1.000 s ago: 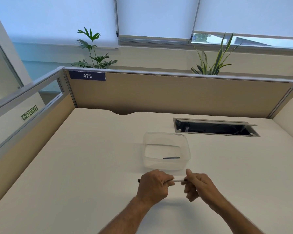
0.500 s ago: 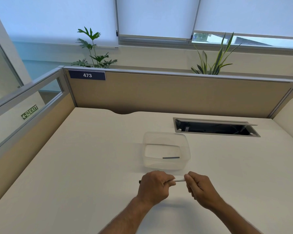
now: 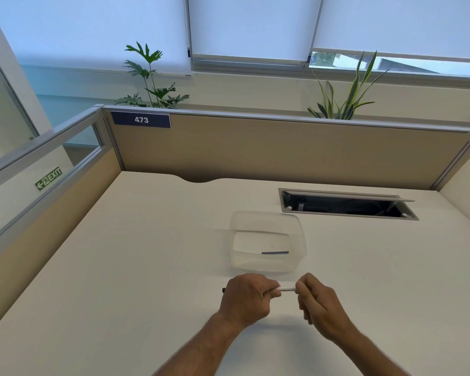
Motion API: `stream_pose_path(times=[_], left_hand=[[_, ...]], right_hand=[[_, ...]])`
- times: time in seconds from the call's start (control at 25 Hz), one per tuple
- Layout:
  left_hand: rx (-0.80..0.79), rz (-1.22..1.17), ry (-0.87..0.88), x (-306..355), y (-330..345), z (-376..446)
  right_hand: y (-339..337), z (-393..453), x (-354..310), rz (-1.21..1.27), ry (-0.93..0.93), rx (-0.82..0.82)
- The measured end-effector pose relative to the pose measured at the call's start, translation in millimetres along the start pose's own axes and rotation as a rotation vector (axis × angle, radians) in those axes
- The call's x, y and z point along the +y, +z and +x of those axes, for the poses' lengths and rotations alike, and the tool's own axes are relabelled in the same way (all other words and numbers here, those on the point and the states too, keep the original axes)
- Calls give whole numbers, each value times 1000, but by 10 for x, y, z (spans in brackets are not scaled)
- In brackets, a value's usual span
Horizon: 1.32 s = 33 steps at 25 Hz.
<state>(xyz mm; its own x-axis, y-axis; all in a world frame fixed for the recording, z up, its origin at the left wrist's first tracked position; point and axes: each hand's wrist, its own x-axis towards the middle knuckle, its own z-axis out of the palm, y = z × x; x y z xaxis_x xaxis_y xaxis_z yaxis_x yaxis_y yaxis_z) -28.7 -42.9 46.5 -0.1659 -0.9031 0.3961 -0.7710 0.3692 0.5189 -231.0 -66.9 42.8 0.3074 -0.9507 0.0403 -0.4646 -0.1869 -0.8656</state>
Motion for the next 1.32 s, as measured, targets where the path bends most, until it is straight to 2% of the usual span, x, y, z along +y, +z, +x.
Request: stream_pose_path(times=[0.2, 0.36, 0.48, 0.76, 0.88, 1.0, 1.2, 1.32], left_hand=[[-119, -11, 6, 0, 2, -10], [-160, -35, 1, -8, 16, -45], [-132, -17, 53, -8, 3, -50], [94, -2, 133, 10, -71, 37], [115, 21, 126, 20, -75, 55], [39, 50, 96, 2, -62, 17], [-140, 77, 62, 4, -63, -29], [-239, 39, 29, 20, -70, -16]], right_hand=[[-21, -14, 0, -208, -199, 76], [38, -5, -30, -235, -243, 128], [72, -1, -31, -184, -167, 124], [123, 14, -135, 207, 168, 23], [112, 21, -160, 265, 220, -18], [106, 13, -124, 138, 133, 17], [21, -16, -61, -265, -192, 76], [-6, -20, -41, -413, -304, 120]])
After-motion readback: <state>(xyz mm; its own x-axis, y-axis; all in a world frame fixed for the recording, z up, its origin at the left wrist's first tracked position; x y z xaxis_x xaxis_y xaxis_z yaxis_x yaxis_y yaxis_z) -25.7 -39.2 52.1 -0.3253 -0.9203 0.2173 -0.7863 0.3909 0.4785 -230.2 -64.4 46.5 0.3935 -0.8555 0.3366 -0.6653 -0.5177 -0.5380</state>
